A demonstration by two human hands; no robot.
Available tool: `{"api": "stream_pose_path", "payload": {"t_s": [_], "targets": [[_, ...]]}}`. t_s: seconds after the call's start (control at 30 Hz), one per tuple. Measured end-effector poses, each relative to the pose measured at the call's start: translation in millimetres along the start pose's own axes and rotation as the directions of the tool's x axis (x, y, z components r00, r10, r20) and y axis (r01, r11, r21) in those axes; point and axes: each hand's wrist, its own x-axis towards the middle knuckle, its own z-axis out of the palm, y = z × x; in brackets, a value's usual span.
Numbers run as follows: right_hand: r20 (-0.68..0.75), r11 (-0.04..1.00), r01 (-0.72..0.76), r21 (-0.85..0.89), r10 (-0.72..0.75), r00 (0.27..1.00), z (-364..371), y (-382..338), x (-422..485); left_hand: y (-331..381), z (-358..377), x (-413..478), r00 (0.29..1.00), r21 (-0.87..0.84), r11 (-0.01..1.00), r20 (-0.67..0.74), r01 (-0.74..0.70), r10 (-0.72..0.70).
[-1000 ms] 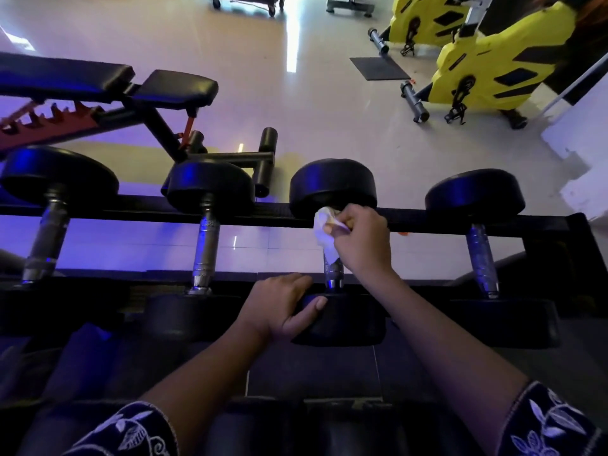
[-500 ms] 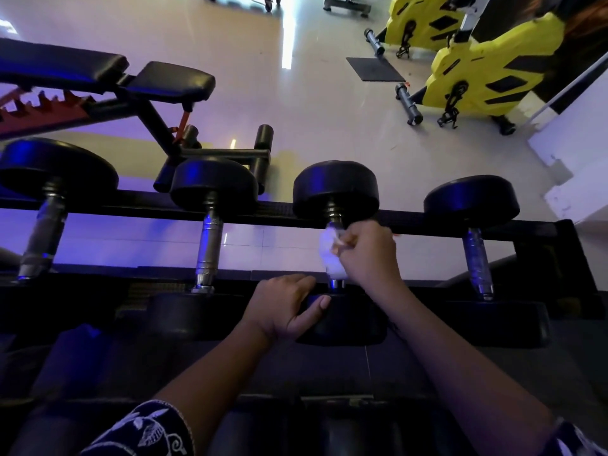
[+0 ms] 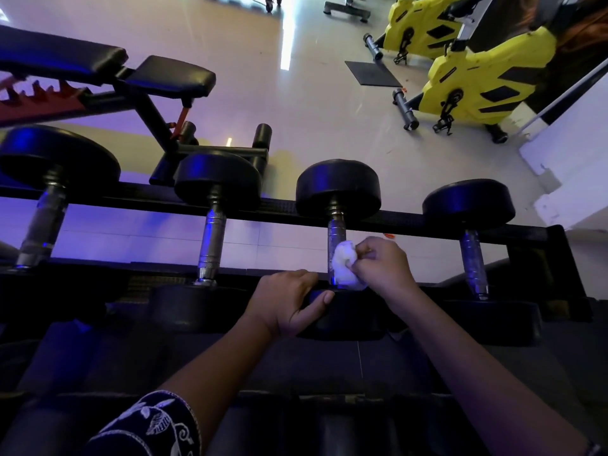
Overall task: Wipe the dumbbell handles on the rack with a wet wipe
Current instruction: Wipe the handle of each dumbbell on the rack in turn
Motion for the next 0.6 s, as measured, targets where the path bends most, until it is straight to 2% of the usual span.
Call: {"api": "stream_pose_path", "payload": {"t_s": [0.03,0.07,0.1,0.17,0.2,0.27,0.3,0.4,0.43,0.47,0.5,0.6], "targets": [[0.073,0.975,-0.129,0.179,0.117,0.99,-2.8,1.1,2.2,-0.2,0.2,-0.1,1.0,0.0,1.0,0.001,-0.003,0.003],[0.193,0.883,-0.27,0.384,0.209,0.959,-5.2,-1.6,9.0,-0.1,0.1,0.0,1.0,0.001,1.0,-0.002,-0.009,0.009],[0.334,0.733,-0.406,0.547,0.254,0.908,-5.2,-4.8,18.6,-0.2,0.3,-0.4,1.0,0.005,1.0,-0.006,-0.018,0.018],[0.531,0.437,-0.573,0.693,0.229,0.816,-0.3,-13.1,37.9,0.2,0.1,-0.2,1.0,0.013,1.0,0.003,-0.018,0.018],[0.56,0.36,-0.6,0.714,0.22,0.799,4.2,-14.8,43.6,0.5,0.1,-0.3,1.0,0.016,1.0,0.014,-0.007,0.007],[0.577,0.346,-0.607,0.715,0.197,0.793,11.8,-11.6,43.7,0.0,0.5,-0.2,1.0,0.022,1.0,0.021,0.007,-0.007],[0.582,0.39,-0.611,0.689,0.204,0.787,12.1,-8.6,37.3,-0.5,0.3,0.0,1.0,0.02,1.0,0.02,0.008,-0.008],[0.593,0.635,-0.574,0.516,0.219,0.775,-0.9,3.2,19.3,0.7,0.2,-0.4,1.0,-0.002,1.0,0.005,-0.007,0.007],[0.603,0.656,-0.572,0.493,0.216,0.768,-4.5,1.9,19.9,1.2,0.3,-0.5,1.0,-0.004,1.0,0.001,-0.016,0.016],[0.615,0.624,-0.592,0.51,0.216,0.758,-6.5,-1.5,23.6,1.4,0.1,-0.4,1.0,-0.005,1.0,0.002,-0.018,0.018],[0.623,0.545,-0.618,0.567,0.209,0.754,-6.0,-6.9,29.8,1.1,0.2,-0.2,1.0,-0.004,1.0,0.007,-0.011,0.011],[0.58,0.385,-0.594,0.706,0.168,0.797,3.7,-22.7,48.7,0.3,1.4,-0.6,1.0,0.011,1.0,-0.001,-0.002,0.002]]}}
